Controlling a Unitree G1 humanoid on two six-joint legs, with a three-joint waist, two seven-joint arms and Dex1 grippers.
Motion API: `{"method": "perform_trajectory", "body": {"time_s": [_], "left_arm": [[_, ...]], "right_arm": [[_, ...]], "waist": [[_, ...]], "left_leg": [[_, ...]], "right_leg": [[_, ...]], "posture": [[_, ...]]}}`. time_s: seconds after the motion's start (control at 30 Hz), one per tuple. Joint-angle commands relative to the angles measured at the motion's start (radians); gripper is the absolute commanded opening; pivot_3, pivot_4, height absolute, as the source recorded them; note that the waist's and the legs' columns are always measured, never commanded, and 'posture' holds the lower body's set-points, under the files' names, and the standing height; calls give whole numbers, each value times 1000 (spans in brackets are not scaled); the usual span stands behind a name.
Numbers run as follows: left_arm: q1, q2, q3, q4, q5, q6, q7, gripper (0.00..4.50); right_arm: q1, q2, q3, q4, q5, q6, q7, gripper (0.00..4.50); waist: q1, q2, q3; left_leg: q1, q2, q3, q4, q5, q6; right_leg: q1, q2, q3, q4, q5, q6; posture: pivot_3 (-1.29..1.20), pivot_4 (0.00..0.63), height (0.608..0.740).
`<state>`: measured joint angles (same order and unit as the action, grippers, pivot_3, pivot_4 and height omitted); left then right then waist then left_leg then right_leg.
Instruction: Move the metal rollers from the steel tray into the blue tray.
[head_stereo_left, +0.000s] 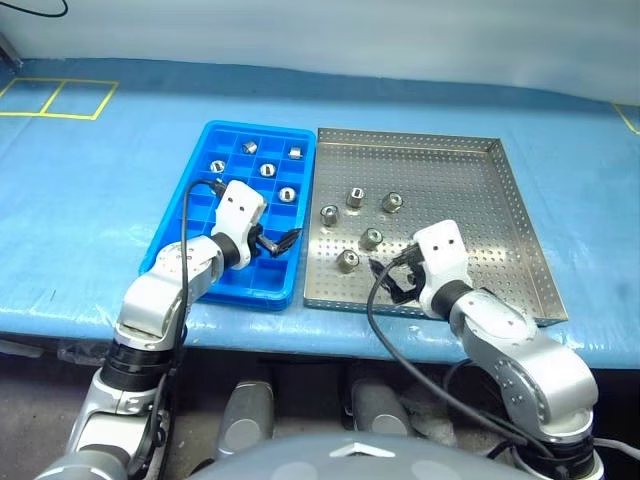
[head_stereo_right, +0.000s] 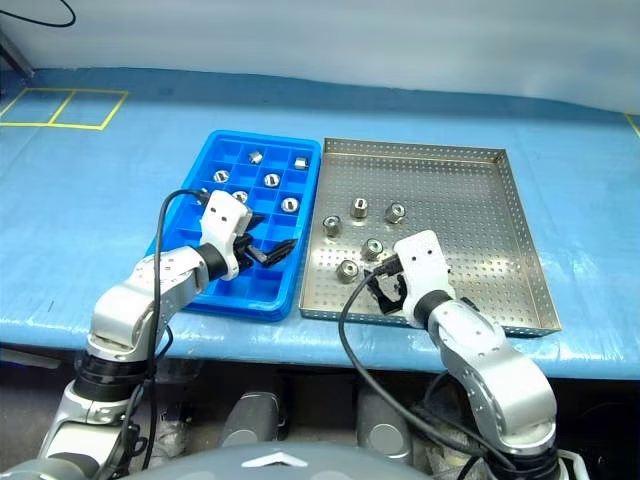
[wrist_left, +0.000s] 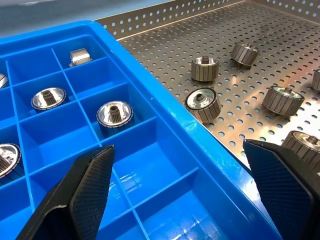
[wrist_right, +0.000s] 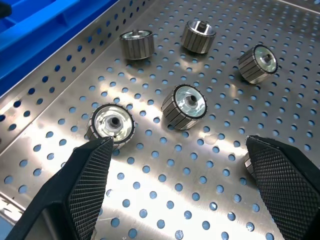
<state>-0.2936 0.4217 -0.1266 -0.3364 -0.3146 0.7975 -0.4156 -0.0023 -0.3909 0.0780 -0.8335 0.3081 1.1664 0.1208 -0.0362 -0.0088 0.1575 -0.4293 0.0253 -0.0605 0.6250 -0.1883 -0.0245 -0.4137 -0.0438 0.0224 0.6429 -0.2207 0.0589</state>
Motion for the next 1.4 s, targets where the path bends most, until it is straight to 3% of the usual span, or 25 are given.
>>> {"method": "perform_trajectory", "body": {"time_s": [0.03,0.37,0.53,0.8,0.93,1.13,1.4], "left_arm": [[0,0,-1,-50,4,-17,-9,4500],[-19,-6,-1,-31,5,-18,-19,4500],[-155,5,-31,70,27,-34,-74,4500],[-540,-23,-210,480,130,-176,-326,4500],[-736,-87,-315,799,210,-309,-510,4500],[-906,-170,-455,1165,384,-471,-670,4500],[-1008,-262,-550,1486,610,-628,-679,4500]], "right_arm": [[4,-17,14,-41,-9,-10,10,4475],[15,-14,16,-39,-34,-12,6,4475],[11,-1,11,-33,-41,-18,3,4475],[2,20,29,-14,-63,-30,-6,4475],[13,36,37,-17,-82,-37,-19,4475],[47,66,42,-31,-102,-50,-46,4475],[97,109,39,-45,-130,-76,-82,4475]], "waist": [[0,0,0],[0,-1,0],[4,-1,1],[2,-1,1],[-3,-2,1],[-33,-2,1],[-63,-2,1]], "left_leg": [[0,0,0,0,0,0],[0,0,0,0,0,0],[0,0,-1,2,0,0],[-1,-1,0,2,0,0],[-2,-1,0,1,-1,1],[-3,-1,0,1,-2,3],[-4,-1,1,2,-2,4]], "right_leg": [[0,0,0,0,0,0],[0,0,0,0,0,0],[0,0,-1,1,0,0],[0,0,0,0,1,1],[0,0,0,0,0,1],[-1,0,1,0,0,2],[-2,0,2,0,-1,2]], "posture": [[-27,150,740],[-42,150,740],[-37,150,740],[-58,150,740],[-97,150,740],[-162,150,740],[-219,150,740]]}}
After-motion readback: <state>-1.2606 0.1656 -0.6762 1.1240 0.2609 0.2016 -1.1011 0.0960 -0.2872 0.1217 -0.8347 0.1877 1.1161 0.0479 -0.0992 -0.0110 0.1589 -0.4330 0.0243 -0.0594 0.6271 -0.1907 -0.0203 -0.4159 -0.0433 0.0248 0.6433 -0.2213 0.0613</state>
